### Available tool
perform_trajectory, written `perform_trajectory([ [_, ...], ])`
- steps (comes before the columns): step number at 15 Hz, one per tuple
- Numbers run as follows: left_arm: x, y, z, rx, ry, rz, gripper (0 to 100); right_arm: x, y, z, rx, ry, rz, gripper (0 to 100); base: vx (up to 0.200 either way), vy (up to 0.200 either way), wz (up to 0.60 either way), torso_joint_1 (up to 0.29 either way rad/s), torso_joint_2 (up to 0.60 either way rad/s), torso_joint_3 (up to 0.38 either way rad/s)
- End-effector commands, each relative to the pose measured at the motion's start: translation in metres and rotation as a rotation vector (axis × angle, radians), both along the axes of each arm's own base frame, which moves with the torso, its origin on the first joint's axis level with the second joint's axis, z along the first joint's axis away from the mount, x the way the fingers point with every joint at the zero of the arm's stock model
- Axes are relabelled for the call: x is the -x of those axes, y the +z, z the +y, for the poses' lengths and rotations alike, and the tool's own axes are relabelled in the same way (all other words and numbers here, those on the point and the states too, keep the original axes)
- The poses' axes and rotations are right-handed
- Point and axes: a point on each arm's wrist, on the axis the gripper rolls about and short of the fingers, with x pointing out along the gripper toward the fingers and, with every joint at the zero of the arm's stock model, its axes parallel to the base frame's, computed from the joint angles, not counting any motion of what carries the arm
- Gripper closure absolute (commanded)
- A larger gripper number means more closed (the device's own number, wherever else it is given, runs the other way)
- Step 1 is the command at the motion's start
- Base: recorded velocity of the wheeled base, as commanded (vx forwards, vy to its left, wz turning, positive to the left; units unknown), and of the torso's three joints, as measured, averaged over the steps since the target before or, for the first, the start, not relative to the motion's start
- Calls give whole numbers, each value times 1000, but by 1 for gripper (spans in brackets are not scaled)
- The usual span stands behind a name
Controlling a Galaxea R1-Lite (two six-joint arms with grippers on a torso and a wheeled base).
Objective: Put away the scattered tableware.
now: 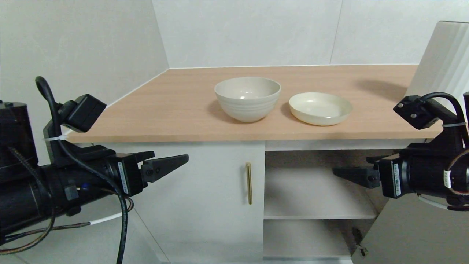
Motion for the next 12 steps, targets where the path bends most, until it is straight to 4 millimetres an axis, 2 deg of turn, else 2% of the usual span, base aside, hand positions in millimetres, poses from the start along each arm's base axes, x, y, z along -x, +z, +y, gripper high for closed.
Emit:
perform_trajectory([
  [1, -4, -4, -2, -6, 0, 19, 0, 0, 0, -1, 1, -5, -2, 0, 0, 0, 0, 105, -549, -286],
  [12, -14, -16, -6, -27, 4, 72, 0, -6, -2, -2, 0, -20, -5, 0, 0, 0, 0, 176, -474, -291],
])
